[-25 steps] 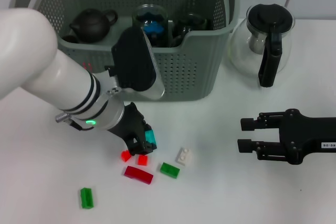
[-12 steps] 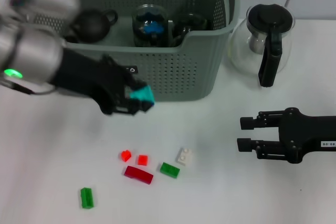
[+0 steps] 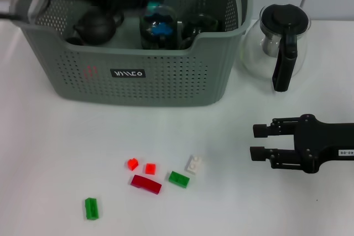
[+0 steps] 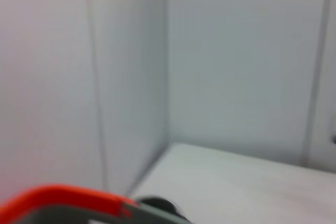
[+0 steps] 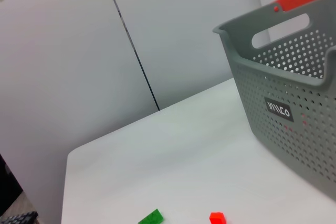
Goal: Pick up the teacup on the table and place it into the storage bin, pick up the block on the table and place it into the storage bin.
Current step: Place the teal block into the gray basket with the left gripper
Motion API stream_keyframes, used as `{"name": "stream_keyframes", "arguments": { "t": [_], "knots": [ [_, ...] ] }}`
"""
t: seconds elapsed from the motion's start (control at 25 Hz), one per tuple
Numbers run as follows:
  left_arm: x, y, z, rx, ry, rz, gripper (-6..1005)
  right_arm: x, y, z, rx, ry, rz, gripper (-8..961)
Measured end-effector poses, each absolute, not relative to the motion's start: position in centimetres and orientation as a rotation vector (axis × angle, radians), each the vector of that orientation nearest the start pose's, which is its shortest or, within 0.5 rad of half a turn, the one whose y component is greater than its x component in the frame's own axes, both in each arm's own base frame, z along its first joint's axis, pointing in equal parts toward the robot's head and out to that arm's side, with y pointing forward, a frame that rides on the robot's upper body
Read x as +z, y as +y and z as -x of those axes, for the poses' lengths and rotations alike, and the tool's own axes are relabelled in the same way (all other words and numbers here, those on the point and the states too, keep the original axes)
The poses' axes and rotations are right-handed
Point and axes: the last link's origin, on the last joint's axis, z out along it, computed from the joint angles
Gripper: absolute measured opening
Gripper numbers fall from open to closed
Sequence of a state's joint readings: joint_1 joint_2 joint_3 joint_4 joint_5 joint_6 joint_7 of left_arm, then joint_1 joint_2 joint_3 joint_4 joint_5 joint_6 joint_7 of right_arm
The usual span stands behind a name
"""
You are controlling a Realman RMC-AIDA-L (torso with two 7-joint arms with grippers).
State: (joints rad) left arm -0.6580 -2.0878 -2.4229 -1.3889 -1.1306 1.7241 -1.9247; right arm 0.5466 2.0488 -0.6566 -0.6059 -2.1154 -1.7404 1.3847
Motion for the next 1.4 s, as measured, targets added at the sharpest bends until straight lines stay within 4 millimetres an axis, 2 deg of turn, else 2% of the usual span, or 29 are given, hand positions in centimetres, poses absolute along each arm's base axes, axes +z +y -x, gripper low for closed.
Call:
{"name": "stream_keyframes", "arguments": {
  "t": [0.12,0.2,0.24,0.28,0.32,0.52,0.76,0.92,1.4],
  "knots": [
    [9.4,39.3,11.8,-0.564,-0.345,2.614,430,-0.1,30.4,-26.3,0.723,0.656,2.930,592],
    [7.2,41.8,11.5,-0.514,-0.382,2.545,432,-0.1,30.3,-26.3,0.724,0.658,2.930,592],
    [7.2,41.8,11.5,-0.514,-0.382,2.545,432,-0.1,30.3,-26.3,0.723,0.659,2.929,592],
    [5.6,43.3,11.5,-0.458,-0.398,2.503,433,-0.1,30.3,-26.3,0.724,0.659,2.929,592],
    [5.6,43.3,11.5,-0.458,-0.398,2.503,434,-0.2,30.3,-26.3,0.724,0.658,2.929,592],
    [2.1,46.2,12.7,-0.310,-0.431,2.391,439,-0.2,30.3,-26.2,0.724,0.654,2.930,592],
    [-1.0,47.9,14.3,-0.127,-0.428,2.324,444,-0.3,30.5,-26.1,0.724,0.646,2.930,593],
    [-1.7,48.5,14.8,-0.051,-0.461,2.332,447,-0.3,30.5,-26.1,0.723,0.645,2.930,593],
    [-1.3,48.7,14.5,-0.019,-0.526,2.352,458,-0.2,30.4,-26.2,0.721,0.645,2.928,593]
  ]
}}
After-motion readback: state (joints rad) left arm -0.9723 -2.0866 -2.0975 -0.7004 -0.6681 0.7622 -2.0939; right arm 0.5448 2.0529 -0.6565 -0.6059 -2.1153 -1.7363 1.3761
